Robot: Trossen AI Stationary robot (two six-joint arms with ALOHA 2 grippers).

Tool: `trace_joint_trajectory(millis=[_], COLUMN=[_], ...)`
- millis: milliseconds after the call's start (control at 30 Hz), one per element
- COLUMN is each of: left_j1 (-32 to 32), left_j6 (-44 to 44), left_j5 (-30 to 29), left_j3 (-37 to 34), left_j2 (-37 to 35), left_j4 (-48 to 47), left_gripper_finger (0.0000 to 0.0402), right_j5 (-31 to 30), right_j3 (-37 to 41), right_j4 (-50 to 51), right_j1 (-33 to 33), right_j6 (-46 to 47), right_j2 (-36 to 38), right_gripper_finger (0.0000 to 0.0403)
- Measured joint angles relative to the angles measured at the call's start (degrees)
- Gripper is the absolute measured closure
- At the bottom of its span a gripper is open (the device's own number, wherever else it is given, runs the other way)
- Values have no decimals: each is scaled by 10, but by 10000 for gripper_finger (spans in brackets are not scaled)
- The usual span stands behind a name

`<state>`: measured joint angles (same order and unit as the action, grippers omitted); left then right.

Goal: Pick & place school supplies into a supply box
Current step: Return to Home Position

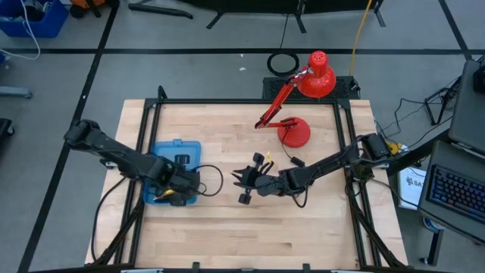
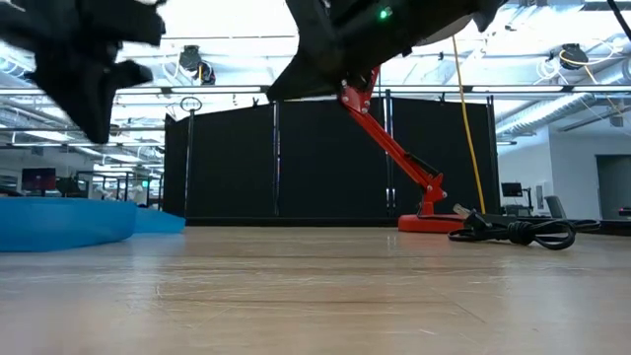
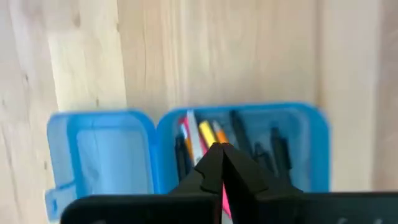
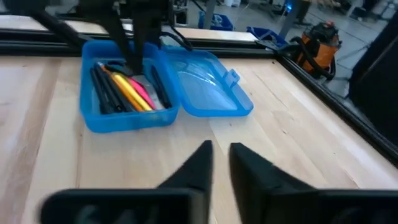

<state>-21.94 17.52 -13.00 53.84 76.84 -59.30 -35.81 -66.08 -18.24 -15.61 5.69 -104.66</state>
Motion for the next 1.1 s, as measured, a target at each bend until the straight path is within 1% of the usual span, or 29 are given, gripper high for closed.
trace_joint_trajectory(millis=[67,100,333,533,600,667,800,967,1100], left_j1=[-4,-6,-31,-53,-64,-74,-92,-110,-119], left_j6=[-3,-3,-26,-29,-25,-27,-34,-39,-44], left_j5=[0,-3,-31,-70,-93,-102,-117,-131,-131], left_j3=[0,0,0,0,0,0,0,0,0], left_j2=[-26,-42,-170,-275,-307,-334,-375,-408,-430], left_j4=[19,30,105,132,136,135,135,127,127], left_gripper_finger=[394,396,399,399,398,398,398,399,397], right_j5=[1,2,22,30,30,41,73,74,70], right_j3=[0,0,0,0,0,0,0,0,0], right_j4=[-2,-4,10,45,69,100,157,227,276], right_j1=[-6,-9,-28,-49,-51,-51,-51,-59,-68], right_j6=[-13,-19,-13,-17,-18,-17,9,12,39], right_j2=[2,4,52,123,151,177,223,274,315], right_gripper_finger=[389,395,401,402,402,403,403,403,403])
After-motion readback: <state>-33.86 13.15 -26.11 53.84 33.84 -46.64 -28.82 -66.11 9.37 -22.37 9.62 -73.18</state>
